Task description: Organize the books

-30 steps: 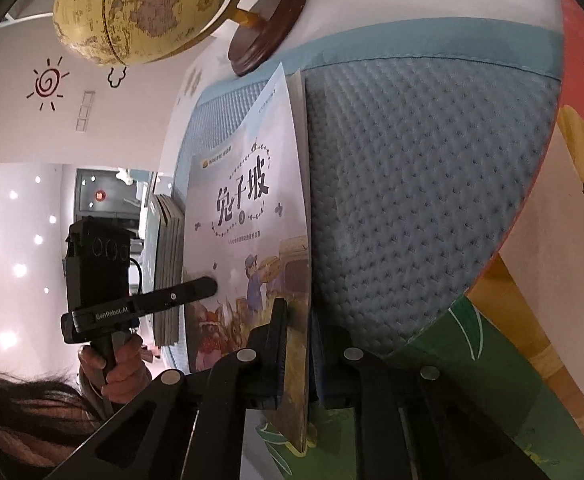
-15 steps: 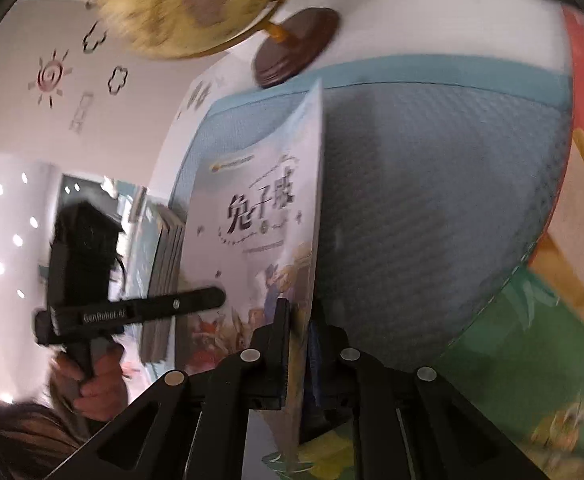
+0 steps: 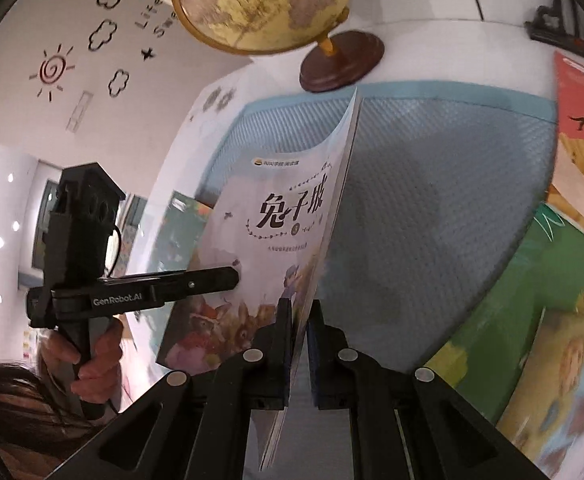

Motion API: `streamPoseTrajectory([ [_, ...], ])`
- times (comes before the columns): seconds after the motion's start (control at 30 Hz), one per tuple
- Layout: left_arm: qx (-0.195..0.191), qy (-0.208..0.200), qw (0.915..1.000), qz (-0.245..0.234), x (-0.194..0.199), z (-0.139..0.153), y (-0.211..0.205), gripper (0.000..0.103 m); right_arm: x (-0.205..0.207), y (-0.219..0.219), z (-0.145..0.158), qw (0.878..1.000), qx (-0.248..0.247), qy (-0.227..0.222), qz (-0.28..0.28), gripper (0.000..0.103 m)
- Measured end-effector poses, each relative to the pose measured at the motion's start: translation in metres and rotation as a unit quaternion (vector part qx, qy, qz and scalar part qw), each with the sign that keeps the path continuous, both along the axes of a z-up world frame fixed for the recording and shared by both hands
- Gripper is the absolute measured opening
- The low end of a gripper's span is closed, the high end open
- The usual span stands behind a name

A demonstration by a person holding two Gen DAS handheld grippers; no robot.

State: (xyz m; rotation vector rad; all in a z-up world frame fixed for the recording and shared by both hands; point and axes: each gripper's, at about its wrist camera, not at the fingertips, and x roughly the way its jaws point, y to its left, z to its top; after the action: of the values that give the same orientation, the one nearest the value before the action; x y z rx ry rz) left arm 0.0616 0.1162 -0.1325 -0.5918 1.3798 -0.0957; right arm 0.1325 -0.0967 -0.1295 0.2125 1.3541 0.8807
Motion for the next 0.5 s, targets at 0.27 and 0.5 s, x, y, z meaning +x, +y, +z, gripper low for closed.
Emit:
streamPoseTrajectory([
  [0.27, -0.002, -0.024, 0.9987, -0.044, -0.009, 0.026, 0.018, 0.016, -0.039, 0.012, 0.037, 0.999, -0.003, -0.027, -0.038, 0.007],
  [0.5, 0.016, -0.041, 0.9978, -0.049, -0.023, 0.047, 0.056, 0.017, -0.065, 0.043, 0.051, 0.998, 0.021, -0.026, -0.054, 0.008],
])
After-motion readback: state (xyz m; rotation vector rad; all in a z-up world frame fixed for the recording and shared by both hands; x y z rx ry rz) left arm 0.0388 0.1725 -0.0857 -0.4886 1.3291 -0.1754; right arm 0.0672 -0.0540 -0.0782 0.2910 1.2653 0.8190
